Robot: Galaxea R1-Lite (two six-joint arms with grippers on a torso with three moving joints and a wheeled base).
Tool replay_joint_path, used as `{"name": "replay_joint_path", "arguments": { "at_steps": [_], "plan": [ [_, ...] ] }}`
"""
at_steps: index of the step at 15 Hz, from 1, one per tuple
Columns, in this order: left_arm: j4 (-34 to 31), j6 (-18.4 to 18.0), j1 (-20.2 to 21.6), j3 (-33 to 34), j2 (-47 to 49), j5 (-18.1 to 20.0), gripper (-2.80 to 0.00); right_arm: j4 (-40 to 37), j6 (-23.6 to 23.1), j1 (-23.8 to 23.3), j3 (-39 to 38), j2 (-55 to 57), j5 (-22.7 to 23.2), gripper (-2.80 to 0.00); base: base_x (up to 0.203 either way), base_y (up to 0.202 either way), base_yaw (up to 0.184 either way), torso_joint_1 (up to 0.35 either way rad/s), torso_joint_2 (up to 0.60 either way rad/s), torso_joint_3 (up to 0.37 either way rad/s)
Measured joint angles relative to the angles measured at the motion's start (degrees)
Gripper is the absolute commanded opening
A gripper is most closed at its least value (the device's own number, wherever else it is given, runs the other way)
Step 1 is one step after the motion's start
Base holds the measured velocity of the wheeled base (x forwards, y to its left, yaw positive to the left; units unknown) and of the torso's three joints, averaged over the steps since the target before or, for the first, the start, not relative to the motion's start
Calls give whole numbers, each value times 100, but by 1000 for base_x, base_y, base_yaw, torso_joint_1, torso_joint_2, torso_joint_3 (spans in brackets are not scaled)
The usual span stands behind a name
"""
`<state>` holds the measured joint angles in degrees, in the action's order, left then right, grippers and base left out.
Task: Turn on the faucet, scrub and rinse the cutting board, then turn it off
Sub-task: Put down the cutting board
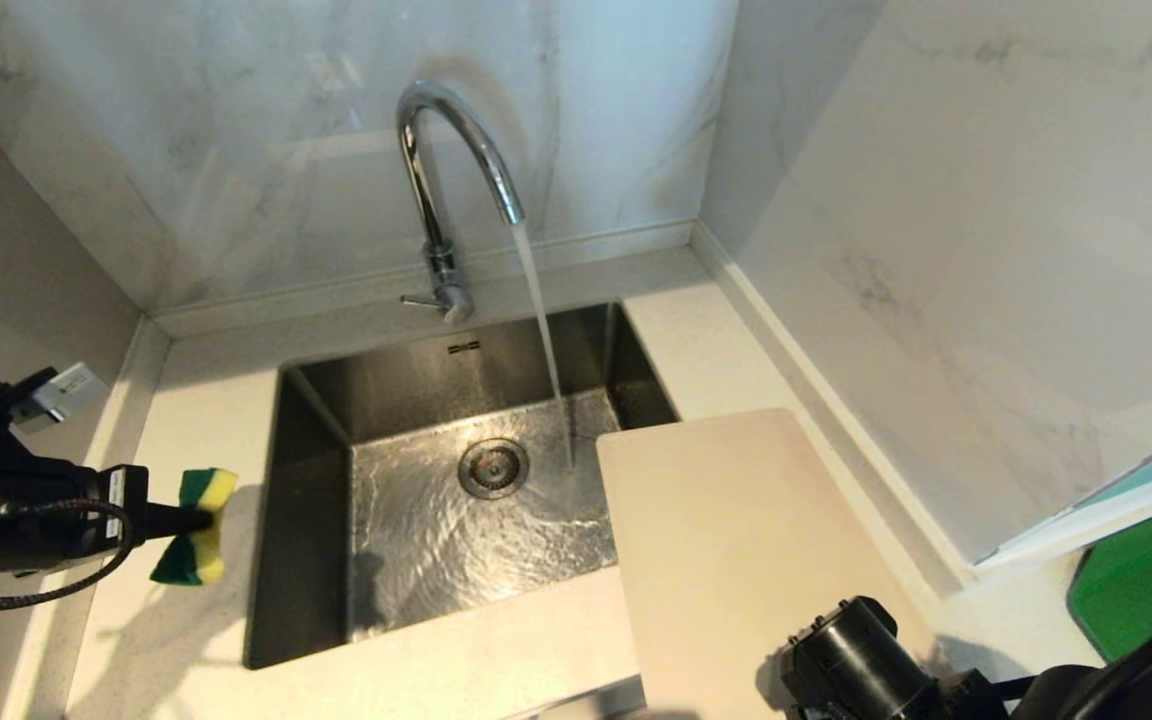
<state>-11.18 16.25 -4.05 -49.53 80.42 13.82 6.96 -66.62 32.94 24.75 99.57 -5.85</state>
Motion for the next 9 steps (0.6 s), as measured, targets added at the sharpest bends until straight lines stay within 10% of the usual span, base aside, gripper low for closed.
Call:
{"name": "replay_joint_path", "arguments": {
  "at_steps": [9],
  "plan": [
    [0,146,-165,-55,0,-18,-280,364,11,-17,-80,288,62,-280,0,0,0,0,0,0]
  ]
}}
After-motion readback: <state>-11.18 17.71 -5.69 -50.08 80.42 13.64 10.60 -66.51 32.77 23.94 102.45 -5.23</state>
